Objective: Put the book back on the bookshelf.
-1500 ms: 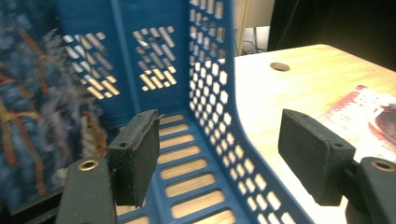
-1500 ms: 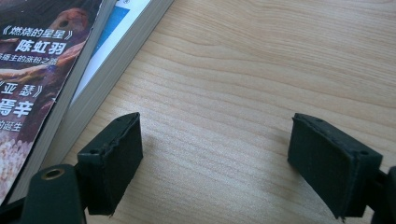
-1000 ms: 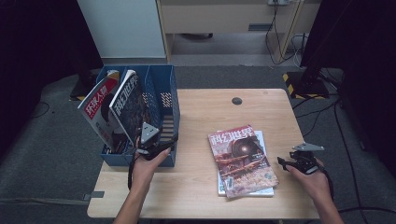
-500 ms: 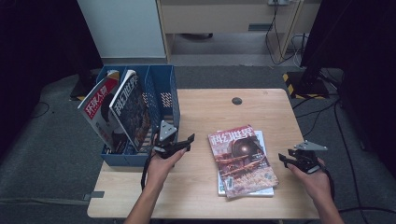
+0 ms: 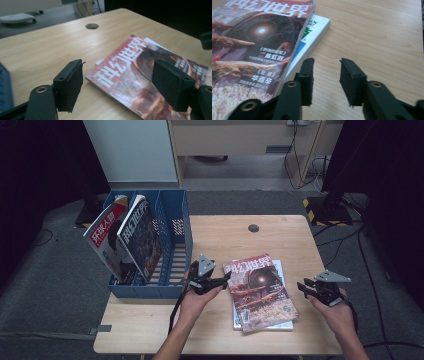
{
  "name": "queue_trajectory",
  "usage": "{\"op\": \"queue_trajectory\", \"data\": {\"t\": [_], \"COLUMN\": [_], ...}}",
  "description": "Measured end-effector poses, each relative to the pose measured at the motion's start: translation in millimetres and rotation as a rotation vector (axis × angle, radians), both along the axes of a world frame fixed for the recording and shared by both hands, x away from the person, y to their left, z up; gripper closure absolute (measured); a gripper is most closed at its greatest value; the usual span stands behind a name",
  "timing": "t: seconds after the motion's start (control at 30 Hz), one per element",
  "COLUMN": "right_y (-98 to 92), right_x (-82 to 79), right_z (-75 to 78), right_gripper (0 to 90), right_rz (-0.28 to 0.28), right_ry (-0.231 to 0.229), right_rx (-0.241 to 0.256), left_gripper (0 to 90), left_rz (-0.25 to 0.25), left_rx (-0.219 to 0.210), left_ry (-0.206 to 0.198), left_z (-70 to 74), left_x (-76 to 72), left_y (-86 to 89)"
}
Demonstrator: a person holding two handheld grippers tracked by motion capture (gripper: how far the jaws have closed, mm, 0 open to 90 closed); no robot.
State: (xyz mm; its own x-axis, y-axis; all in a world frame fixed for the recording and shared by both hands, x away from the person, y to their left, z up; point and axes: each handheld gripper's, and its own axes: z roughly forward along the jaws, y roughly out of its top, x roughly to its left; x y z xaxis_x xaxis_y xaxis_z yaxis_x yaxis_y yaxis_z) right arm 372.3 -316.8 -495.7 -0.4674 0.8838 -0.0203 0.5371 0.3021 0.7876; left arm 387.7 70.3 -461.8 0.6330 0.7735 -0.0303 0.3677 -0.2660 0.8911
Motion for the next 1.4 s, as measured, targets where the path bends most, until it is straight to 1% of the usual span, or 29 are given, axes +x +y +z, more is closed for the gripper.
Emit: {"op": "queue_trajectory", "data": {"t": [0.03, 0.13, 0.2, 0.27, 0.37, 0.4, 0.5, 0.57, 0.63, 0.73, 0.83, 0.87, 0.93, 1.03, 1.07, 1.13, 1.2, 1.23, 1.27, 1.3, 1.37, 1.4], "right_y": [1.6, 5.9, 8.1, 9.7, 12.3, 13.6, 19.5, 24.7, 30.5, 39.4, 47.5, 49.6, 54.5, 57.5, 58.2, 58.9, 59.1, 59.6, 59.7, 59.8, 61.8, 63.1], "right_x": [-0.6, -1.6, -2.5, -2.9, -3.2, -2.7, -1.8, -1.2, -0.4, 1.0, 3.8, 4.8, 7.8, 11.7, 12.8, 15.5, 17.5, 18.5, 19.7, 20.6, 21.1, 20.9], "right_z": [0.6, 3.0, 5.0, 5.8, 5.3, 4.8, 4.3, 3.2, 1.3, -2.1, -7.1, -8.9, -12.9, -16.3, -17.6, -20.3, -22.4, -24.4, -25.5, -26.1, -26.6, -27.2], "right_gripper": [67.7, 69.5, 70.0, 69.8, 67.8, 67.0, 63.3, 59.6, 56.2, 48.0, 40.0, 38.4, 34.2, 29.0, 28.2, 25.8, 25.2, 24.8, 24.0, 23.0, 22.1, 20.2], "right_rz": [0.008, 0.020, 0.028, 0.033, 0.037, 0.040, 0.062, 0.082, 0.100, 0.124, 0.153, 0.151, 0.163, 0.160, 0.159, 0.162, 0.159, 0.156, 0.160, 0.162, 0.175, 0.179], "right_ry": [-0.005, -0.017, -0.025, -0.030, -0.026, -0.024, -0.024, -0.015, -0.008, 0.005, 0.027, 0.033, 0.040, 0.047, 0.053, 0.059, 0.064, 0.068, 0.078, 0.079, 0.077, 0.082], "right_rx": [-0.002, 0.002, 0.005, 0.012, 0.025, 0.037, 0.055, 0.067, 0.067, 0.074, 0.070, 0.073, 0.055, 0.065, 0.073, 0.074, 0.058, 0.063, 0.087, 0.087, 0.091, 0.094], "left_gripper": [25.0, 24.8, 24.5, 24.4, 24.5, 24.5, 24.4, 24.3, 24.2, 22.1, 21.4, 21.2, 21.0, 20.8, 20.7, 20.8, 20.8, 20.8, 20.7, 20.7, 20.7, 20.7], "left_rz": [-0.010, -0.012, -0.017, -0.010, 0.014, 0.016, 0.023, 0.016, 0.016, 0.014, 0.015, 0.008, 0.008, 0.009, 0.011, 0.011, 0.013, 0.013, 0.012, 0.012, 0.015, 0.015], "left_rx": [0.008, -0.012, 0.002, 0.015, 0.036, 0.034, 0.031, 0.038, 0.039, 0.045, 0.036, 0.050, 0.061, 0.060, 0.058, 0.059, 0.081, 0.074, 0.070, 0.071, 0.057, 0.059], "left_ry": [-0.004, -0.005, -0.009, -0.009, 0.005, 0.013, 0.031, 0.031, 0.029, 0.057, 0.069, 0.072, 0.073, 0.081, 0.078, 0.072, 0.071, 0.074, 0.075, 0.074, 0.076, 0.077], "left_z": [-1.2, -3.5, -5.8, -10.4, -20.6, -23.1, -28.6, -30.3, -30.6, -33.9, -37.8, -39.1, -40.9, -44.1, -44.0, -43.7, -44.0, -44.7, -45.1, -45.1, -44.5, -44.1], "left_x": [-1.5, -5.1, -7.5, -9.9, -13.0, -13.0, -13.1, -13.1, -12.7, -10.8, -11.2, -10.9, -10.7, -10.8, -10.8, -10.7, -10.8, -10.9, -11.2, -11.2, -10.9, -10.6], "left_y": [-3.5, -8.6, -10.0, -10.0, -9.3, -9.4, -11.2, -12.9, -12.8, -12.2, -13.0, -13.5, -14.3, -14.6, -14.3, -14.0, -14.0, -14.2, -14.1, -14.2, -13.4, -12.6]}}
